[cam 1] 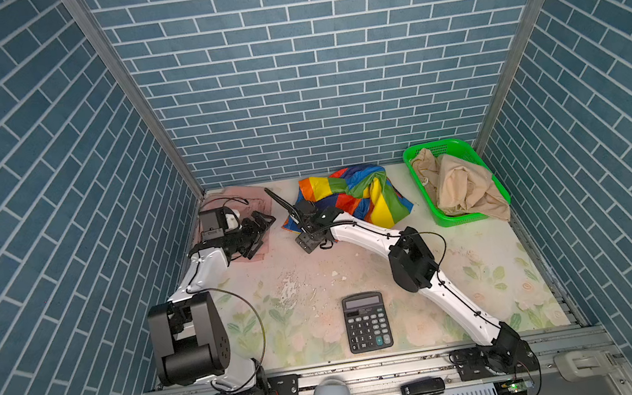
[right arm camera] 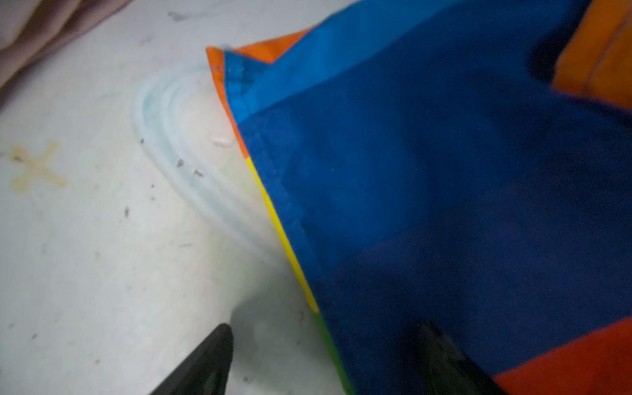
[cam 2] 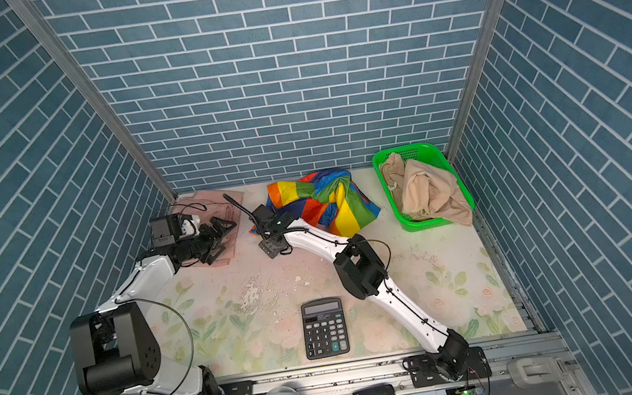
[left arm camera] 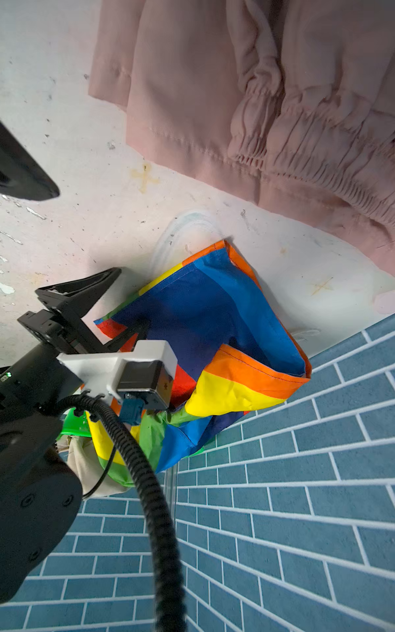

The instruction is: Fold and stack the shorts

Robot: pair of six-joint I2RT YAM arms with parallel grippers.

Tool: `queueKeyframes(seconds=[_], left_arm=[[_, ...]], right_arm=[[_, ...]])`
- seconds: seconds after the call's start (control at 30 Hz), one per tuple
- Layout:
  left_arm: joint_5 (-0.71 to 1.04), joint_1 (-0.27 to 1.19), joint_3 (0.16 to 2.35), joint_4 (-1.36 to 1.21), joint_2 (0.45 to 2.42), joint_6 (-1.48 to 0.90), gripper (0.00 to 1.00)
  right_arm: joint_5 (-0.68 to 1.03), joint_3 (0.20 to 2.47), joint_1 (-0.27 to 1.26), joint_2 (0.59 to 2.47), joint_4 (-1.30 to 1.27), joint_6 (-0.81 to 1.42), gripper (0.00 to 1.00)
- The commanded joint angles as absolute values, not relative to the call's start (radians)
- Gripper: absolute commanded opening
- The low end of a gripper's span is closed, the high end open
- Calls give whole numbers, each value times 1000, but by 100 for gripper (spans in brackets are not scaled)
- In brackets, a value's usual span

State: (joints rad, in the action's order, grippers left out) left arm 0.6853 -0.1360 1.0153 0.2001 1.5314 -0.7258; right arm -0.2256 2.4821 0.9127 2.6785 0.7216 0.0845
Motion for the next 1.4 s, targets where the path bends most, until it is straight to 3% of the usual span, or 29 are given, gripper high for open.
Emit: queueKeyframes(seconds=[0.0, 0.1, 0.2, 0.27, 0.43, 0.6, 0.83, 1.0, 1.13, 1.37], left_arm=[[709, -155, 1006, 187, 1520, -721, 100], [710, -162, 1018, 193, 1516, -718, 100], [714, -162, 1022, 201, 1520, -713, 100], [713, -162, 1013, 196, 1517, -717, 100], [710, -163, 995, 190, 1513, -723, 100], [694, -145, 996, 199, 1492, -726, 100], [647, -37, 1040, 240, 1506, -696, 99], [603, 93, 1088, 243, 1560, -692, 100], [610, 180, 1121, 184, 1640, -744, 100], [628, 316, 1187, 99, 1760, -840, 100]], right_arm=[[-353, 2532, 923, 2750, 761, 51, 72], [-379, 2551, 925, 2776, 761, 50, 54], [-369, 2561, 925, 2781, 760, 48, 18], [-355, 2581, 926, 2769, 765, 48, 0], [-270, 2644, 915, 2665, 749, 31, 0], [-98, 2655, 806, 2444, 752, 204, 0], [17, 2163, 551, 1971, 588, 371, 0], [82, 1684, 333, 1666, 455, 482, 0], [188, 1401, 206, 1532, 379, 563, 0], [189, 1106, 45, 1390, 334, 599, 0]])
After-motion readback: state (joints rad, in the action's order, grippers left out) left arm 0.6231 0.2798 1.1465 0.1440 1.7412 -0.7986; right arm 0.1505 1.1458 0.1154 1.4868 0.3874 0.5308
